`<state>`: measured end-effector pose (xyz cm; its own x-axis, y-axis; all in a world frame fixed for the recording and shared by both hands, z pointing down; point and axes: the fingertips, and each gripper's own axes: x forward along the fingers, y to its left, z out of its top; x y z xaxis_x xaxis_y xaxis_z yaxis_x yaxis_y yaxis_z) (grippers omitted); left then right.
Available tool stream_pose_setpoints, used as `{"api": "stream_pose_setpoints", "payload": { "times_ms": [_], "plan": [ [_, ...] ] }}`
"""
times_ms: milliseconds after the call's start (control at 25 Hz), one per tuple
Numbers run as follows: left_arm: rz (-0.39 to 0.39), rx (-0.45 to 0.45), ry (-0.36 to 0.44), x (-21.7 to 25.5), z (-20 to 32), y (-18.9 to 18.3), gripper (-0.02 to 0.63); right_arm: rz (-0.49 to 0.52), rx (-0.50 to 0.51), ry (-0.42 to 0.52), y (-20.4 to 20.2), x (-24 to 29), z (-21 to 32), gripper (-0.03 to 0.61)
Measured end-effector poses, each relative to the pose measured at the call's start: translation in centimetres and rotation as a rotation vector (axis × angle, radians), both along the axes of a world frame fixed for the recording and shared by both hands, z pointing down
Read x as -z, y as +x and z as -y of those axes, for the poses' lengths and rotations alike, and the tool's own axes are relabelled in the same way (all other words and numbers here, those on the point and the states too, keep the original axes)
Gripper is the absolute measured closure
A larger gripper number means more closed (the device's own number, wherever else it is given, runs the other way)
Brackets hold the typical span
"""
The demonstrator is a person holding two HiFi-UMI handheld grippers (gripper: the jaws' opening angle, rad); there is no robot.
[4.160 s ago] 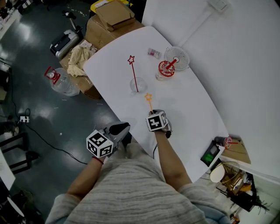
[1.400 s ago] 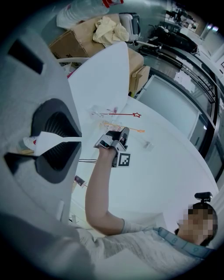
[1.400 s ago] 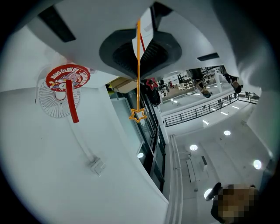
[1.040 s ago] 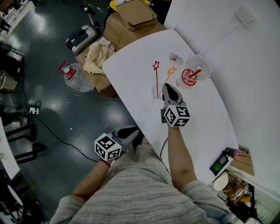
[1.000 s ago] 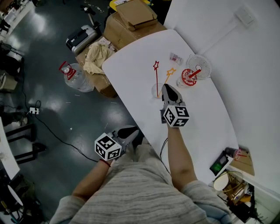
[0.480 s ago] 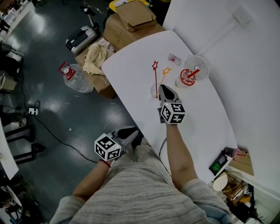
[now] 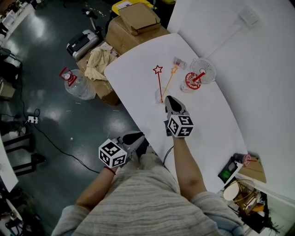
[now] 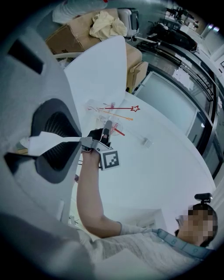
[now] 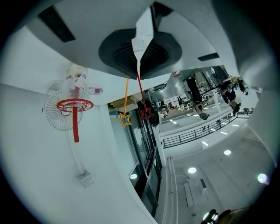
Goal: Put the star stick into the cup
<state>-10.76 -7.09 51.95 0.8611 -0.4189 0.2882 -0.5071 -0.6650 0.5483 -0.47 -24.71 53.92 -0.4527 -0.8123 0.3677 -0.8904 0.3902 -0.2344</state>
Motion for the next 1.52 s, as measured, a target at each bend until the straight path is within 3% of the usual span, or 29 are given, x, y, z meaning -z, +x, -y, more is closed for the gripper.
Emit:
{"api": "stream_pose_setpoints", "payload": {
  "times_ms": [360,760,1000,1520],
  "plan": [
    [-0.01,-0.03,0.03,1.2,-0.1,1.3,0.588,0.033,0.009,0.01,1.0,2.5,-3.7,0.56],
    [-0.035,-0.011,0.11,3.8,1.2,2.7,0.588,0.096,0.101,0.022,0.9,6.4,-10.0,0.56],
    [-0.036,-0.046,0.134,5.2,0.7,4.5,0.588,0.144,0.152,-0.001,0.7,7.4,-13.7,0.56],
    [-0.033,-0.035,0.113,5.5,-1.1,5.6,0.588,0.23,0.24,-0.031,-0.6,7.8,-17.1,0.569]
  ]
}}
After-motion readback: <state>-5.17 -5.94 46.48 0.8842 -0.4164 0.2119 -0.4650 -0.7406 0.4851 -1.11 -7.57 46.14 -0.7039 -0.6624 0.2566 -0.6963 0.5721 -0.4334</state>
